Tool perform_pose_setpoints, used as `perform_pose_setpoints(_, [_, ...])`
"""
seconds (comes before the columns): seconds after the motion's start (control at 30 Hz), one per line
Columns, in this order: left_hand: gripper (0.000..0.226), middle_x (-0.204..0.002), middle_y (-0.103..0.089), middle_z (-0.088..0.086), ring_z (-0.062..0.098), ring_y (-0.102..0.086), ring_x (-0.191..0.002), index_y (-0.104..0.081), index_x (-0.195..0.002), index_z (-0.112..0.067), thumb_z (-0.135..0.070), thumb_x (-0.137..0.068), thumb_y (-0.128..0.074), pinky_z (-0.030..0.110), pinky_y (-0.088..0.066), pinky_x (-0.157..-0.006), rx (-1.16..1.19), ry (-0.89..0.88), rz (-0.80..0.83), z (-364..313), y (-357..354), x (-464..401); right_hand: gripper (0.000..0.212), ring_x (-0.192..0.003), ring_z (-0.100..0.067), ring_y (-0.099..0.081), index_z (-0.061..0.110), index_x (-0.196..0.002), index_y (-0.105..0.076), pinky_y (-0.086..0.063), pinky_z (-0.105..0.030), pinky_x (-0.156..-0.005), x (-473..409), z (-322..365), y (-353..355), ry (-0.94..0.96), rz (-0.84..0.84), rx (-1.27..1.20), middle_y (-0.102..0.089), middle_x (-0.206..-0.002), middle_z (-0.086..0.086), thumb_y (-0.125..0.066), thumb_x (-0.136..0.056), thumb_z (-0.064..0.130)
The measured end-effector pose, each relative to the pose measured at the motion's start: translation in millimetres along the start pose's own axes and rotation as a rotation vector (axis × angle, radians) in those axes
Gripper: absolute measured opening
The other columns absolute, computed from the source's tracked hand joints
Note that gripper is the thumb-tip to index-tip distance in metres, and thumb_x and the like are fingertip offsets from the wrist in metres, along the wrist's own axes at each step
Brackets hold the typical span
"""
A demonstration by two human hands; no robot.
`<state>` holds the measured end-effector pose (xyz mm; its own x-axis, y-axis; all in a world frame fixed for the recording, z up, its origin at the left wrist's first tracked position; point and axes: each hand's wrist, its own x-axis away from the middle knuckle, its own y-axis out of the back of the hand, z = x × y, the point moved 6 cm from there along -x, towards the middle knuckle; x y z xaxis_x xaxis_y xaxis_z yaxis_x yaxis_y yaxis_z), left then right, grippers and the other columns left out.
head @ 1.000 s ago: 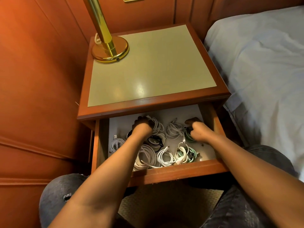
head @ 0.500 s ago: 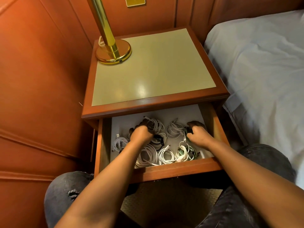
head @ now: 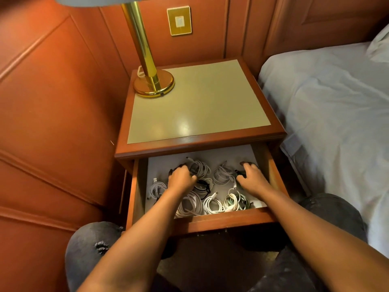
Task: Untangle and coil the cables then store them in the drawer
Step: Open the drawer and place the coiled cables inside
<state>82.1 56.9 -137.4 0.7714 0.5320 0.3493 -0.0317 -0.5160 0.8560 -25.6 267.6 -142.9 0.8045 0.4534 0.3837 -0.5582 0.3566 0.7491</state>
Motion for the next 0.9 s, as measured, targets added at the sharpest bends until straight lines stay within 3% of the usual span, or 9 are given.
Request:
perform_pose_setpoints(0.1, [0.036, -0.120, -0.059, 0.014, 0.033, -0.054, -0.112, -0.054, -0.118, -0.005, -0.032, -0.093, -0.055, 0.042, -0.044, -0.095, 0.001, -0.038, -0.057, -1.4, 7.9, 10.7, 0.055, -0.139, -0.029, -0.033, 0.006, -0.146, -0.035, -0.031, -0.040, -0.112, 10.4, 8.7, 5.8, 0.036, -0.068, -0.034, -0.035, -0.150, -0.014, -0.049, -0.097, 0.026])
perform_pose_setpoints(0.27, [0.042, -0.125, -0.059, 0.014, 0.032, -0.055, -0.116, -0.054, -0.128, -0.006, -0.028, -0.093, -0.055, 0.040, -0.046, -0.095, 0.150, -0.081, -0.145, -7.5, 19.9, 42.4, 0.052, -0.136, -0.026, -0.038, 0.010, -0.145, -0.039, -0.035, -0.039, -0.109, 41.0, 23.2, 8.5, 0.070, -0.135, -0.087, -0.039, -0.148, -0.010, -0.048, -0.099, 0.033])
perform_pose_setpoints(0.47, [0.031, -0.116, -0.065, 0.011, 0.024, -0.060, -0.107, -0.062, -0.118, -0.005, -0.024, -0.095, -0.055, 0.031, -0.045, -0.087, 0.338, -0.039, -0.266, 4.3, 15.5, 106.1, 0.044, -0.121, -0.029, -0.050, 0.009, -0.135, -0.049, -0.040, -0.036, -0.097, 88.8, 26.6, -6.5, 0.079, -0.226, -0.135, -0.052, -0.132, -0.015, -0.050, -0.098, 0.032])
perform_pose_setpoints(0.6, [0.031, -0.112, -0.066, 0.006, 0.025, -0.059, -0.107, -0.065, -0.112, -0.012, -0.034, -0.092, -0.056, 0.037, -0.046, -0.093, 0.280, 0.022, -0.319, 24.8, 3.2, 139.5, 0.039, -0.104, -0.023, -0.053, 0.007, -0.125, -0.054, -0.040, -0.032, -0.082, 113.9, 27.1, -14.2, 0.125, -0.244, -0.136, -0.058, -0.120, -0.014, -0.047, -0.098, 0.034])
perform_pose_setpoints(0.77, [0.055, -0.125, -0.059, -0.002, 0.017, -0.048, -0.125, -0.056, -0.126, -0.021, -0.061, -0.089, -0.051, 0.046, -0.020, -0.117, -0.002, 0.015, -0.234, 36.2, -13.5, 163.6, 0.059, -0.128, -0.025, -0.046, 0.014, -0.142, -0.042, -0.042, -0.039, -0.102, 134.0, 23.3, -25.5, 0.159, -0.146, -0.062, -0.049, -0.140, -0.010, -0.048, -0.096, 0.051])
perform_pose_setpoints(0.9, [0.065, -0.135, -0.051, -0.004, 0.016, -0.040, -0.132, -0.050, -0.132, -0.025, -0.070, -0.085, -0.049, 0.047, -0.010, -0.119, -0.099, -0.015, -0.190, 39.8, -20.1, 165.4, 0.072, -0.139, -0.023, -0.033, 0.017, -0.145, -0.038, -0.027, -0.040, -0.114, 138.7, 19.0, -36.4, 0.218, -0.096, 0.086, -0.041, -0.149, -0.005, -0.049, -0.090, 0.063])
